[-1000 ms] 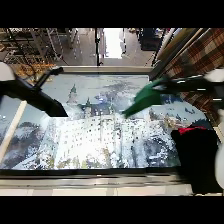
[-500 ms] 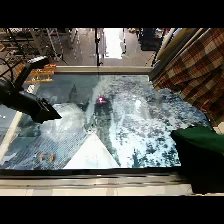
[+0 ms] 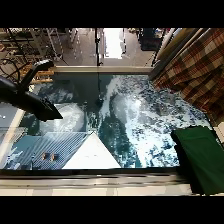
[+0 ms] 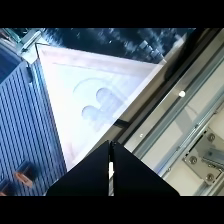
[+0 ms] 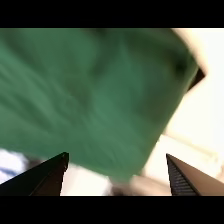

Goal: Fold the clothes and pants, and hang the long-sleeved shirts on hangers.

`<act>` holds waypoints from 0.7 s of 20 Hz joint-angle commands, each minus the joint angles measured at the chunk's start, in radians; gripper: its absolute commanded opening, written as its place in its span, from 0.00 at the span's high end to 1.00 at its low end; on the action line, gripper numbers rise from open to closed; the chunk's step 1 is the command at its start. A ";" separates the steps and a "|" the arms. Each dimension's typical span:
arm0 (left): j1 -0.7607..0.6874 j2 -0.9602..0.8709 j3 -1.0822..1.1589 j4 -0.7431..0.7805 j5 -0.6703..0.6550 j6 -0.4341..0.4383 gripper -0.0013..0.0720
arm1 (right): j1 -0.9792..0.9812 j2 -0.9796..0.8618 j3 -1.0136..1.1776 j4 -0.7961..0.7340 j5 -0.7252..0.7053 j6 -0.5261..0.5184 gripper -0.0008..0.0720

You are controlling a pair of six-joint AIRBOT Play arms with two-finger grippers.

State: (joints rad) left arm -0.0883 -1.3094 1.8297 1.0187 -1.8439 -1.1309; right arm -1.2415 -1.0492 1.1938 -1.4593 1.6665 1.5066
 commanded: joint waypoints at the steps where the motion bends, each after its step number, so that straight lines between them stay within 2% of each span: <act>1: 0.001 -0.012 0.001 0.130 0.040 -0.010 0.97 | 0.037 -0.042 0.260 0.309 -0.199 0.026 0.04; 2: 0.001 -0.012 0.001 0.215 0.093 -0.069 0.97 | 0.072 -0.041 0.301 0.489 -0.279 0.025 0.07; 3: 0.001 -0.011 0.001 0.314 0.156 -0.156 0.97 | 0.132 -0.042 0.319 0.666 -0.326 0.014 0.18; 4: 0.001 -0.009 0.001 0.426 0.220 -0.241 0.97 | 0.207 -0.042 0.317 0.780 -0.333 -0.021 0.22; 5: 0.001 -0.006 0.001 0.510 0.274 -0.300 0.97 | 0.315 -0.043 0.312 0.807 -0.317 -0.069 0.22; 7: 0.001 0.000 0.001 0.578 0.360 -0.355 0.97 | 0.558 -0.043 0.290 0.673 -0.290 -0.129 0.22; 8: 0.001 0.000 0.001 0.578 0.361 -0.356 0.97 | 0.679 -0.044 0.274 0.563 -0.300 -0.137 0.28; 9: 0.001 0.000 0.001 0.575 0.356 -0.358 0.97 | 0.802 -0.044 0.257 0.428 -0.336 -0.141 0.55; 11: 0.001 0.000 0.001 0.575 0.359 -0.358 0.97 | 0.983 -0.045 0.242 0.173 -0.448 -0.177 0.97; 13: 0.001 0.000 0.001 0.575 0.359 -0.358 0.97 | 1.067 -0.043 0.242 0.040 -0.593 -0.237 0.96; 14: 0.001 0.000 0.001 0.575 0.359 -0.358 0.97 | 1.077 -0.043 0.242 0.042 -0.664 -0.265 0.91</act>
State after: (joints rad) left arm -0.0879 -1.3106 1.8297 1.5635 -1.5070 -1.4685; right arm -0.3126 -1.0927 1.4414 -1.2243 1.2022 1.3266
